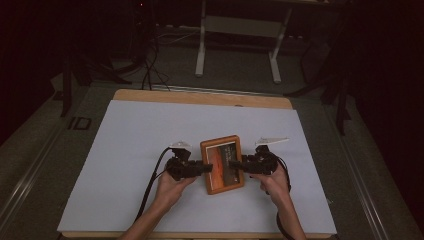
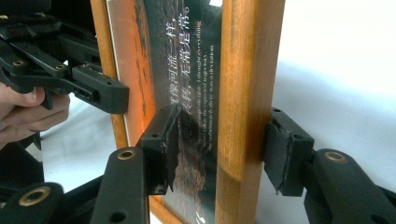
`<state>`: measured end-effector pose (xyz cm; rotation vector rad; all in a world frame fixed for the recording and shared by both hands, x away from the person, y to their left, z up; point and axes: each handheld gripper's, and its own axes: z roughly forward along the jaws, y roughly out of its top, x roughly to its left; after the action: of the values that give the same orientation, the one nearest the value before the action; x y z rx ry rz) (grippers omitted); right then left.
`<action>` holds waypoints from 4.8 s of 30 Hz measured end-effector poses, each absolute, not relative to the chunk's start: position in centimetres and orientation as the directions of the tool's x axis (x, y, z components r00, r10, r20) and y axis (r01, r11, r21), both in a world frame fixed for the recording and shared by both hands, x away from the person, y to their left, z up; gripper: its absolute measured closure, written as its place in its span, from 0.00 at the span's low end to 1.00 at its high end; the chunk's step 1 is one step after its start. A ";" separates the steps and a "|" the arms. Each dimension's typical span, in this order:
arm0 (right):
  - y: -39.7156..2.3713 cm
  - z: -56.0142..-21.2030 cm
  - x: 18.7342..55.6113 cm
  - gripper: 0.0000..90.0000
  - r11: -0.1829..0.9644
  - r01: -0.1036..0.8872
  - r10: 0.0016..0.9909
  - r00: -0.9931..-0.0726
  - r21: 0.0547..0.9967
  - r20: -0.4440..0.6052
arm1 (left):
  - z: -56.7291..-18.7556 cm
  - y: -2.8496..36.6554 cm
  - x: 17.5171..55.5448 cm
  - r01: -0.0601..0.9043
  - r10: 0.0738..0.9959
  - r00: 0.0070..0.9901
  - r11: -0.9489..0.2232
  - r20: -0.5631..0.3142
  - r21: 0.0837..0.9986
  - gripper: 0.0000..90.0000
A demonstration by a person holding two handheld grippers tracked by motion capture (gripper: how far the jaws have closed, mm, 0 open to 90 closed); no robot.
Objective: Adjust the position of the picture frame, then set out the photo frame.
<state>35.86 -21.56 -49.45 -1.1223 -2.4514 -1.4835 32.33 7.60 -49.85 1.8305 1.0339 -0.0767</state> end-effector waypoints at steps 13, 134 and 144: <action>-20.2 -49.0 35.5 0.61 0.238 0.605 0.541 -0.732 0.760 0.414 | -48.9 9.6 32.8 0.672 0.608 0.628 -0.110 -0.485 0.732 0.71; -15.4 -48.1 35.4 0.74 0.400 0.534 0.724 -0.683 0.745 0.100 | -47.8 15.9 31.9 0.561 0.842 0.478 -0.073 -0.251 0.824 0.47; -13.5 -47.9 36.5 0.96 0.453 0.489 0.707 -0.707 0.746 0.035 | -47.8 15.6 31.7 0.565 0.837 0.501 -0.123 -0.221 0.816 0.47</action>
<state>36.52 -13.47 -47.91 -1.2309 -2.9085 -1.3281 31.69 15.55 -47.75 1.8089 1.1746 0.3638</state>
